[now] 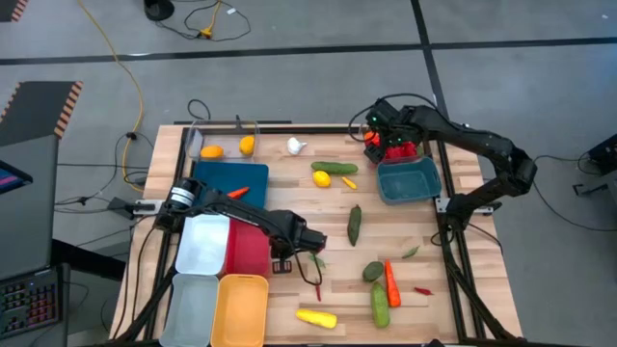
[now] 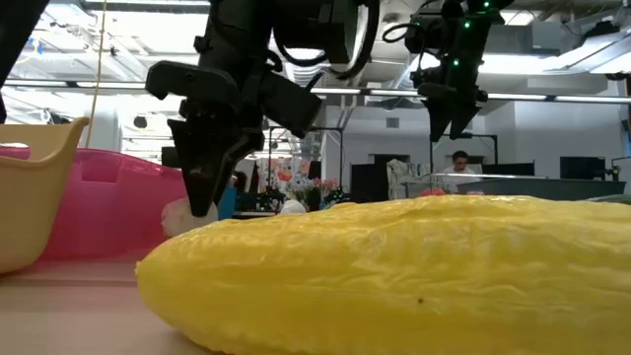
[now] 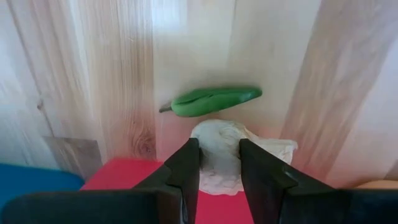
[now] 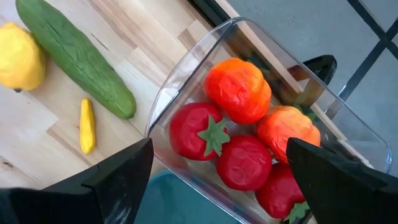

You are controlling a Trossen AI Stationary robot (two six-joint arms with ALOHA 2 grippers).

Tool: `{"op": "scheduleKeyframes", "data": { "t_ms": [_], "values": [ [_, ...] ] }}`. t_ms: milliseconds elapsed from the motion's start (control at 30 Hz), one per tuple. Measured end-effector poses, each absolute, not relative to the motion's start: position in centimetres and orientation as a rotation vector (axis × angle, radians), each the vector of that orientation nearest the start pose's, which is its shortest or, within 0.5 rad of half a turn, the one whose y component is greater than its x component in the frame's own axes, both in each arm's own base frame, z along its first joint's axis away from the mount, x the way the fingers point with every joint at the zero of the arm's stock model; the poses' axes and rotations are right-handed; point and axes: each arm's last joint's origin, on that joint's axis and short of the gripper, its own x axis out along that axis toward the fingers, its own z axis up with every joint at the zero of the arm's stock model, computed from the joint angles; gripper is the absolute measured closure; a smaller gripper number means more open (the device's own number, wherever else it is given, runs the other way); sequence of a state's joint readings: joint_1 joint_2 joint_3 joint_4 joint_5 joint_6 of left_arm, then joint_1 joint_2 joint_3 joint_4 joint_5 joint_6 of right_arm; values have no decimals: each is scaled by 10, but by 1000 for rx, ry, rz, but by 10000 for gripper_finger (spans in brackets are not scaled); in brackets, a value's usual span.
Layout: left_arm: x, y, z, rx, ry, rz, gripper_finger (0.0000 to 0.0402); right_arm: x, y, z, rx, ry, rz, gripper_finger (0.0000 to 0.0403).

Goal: Sort produce into baskets
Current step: Put the bottom white garlic into the red bin

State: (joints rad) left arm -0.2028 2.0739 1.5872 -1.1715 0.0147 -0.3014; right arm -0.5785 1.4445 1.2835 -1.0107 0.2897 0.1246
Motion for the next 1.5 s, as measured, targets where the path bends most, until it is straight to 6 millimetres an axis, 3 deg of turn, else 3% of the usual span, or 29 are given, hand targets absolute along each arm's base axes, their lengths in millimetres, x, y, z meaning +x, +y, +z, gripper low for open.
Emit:
{"op": "scheduleKeyframes", "data": {
  "t_ms": [300, 467, 600, 833, 1233, 1500],
  "values": [
    [389, -80, 220, -28, 1584, 9, 311, 226, -157, 297, 277, 1151, -838, 10],
    [388, -79, 251, 31, 1592, 5, 311, 225, -157, 297, 277, 1153, -838, 10],
    [381, -77, 263, 70, 1656, 35, 311, 225, -157, 297, 277, 1153, -838, 10],
    [374, -81, 258, 92, 1724, 14, 311, 225, -157, 297, 277, 1153, -838, 10],
    [358, -92, 229, 119, 1854, 0, 311, 225, -157, 297, 277, 1154, -838, 10],
    [355, -91, 223, 136, 1881, -6, 310, 225, -157, 297, 277, 1154, -838, 10]
  ]
}}
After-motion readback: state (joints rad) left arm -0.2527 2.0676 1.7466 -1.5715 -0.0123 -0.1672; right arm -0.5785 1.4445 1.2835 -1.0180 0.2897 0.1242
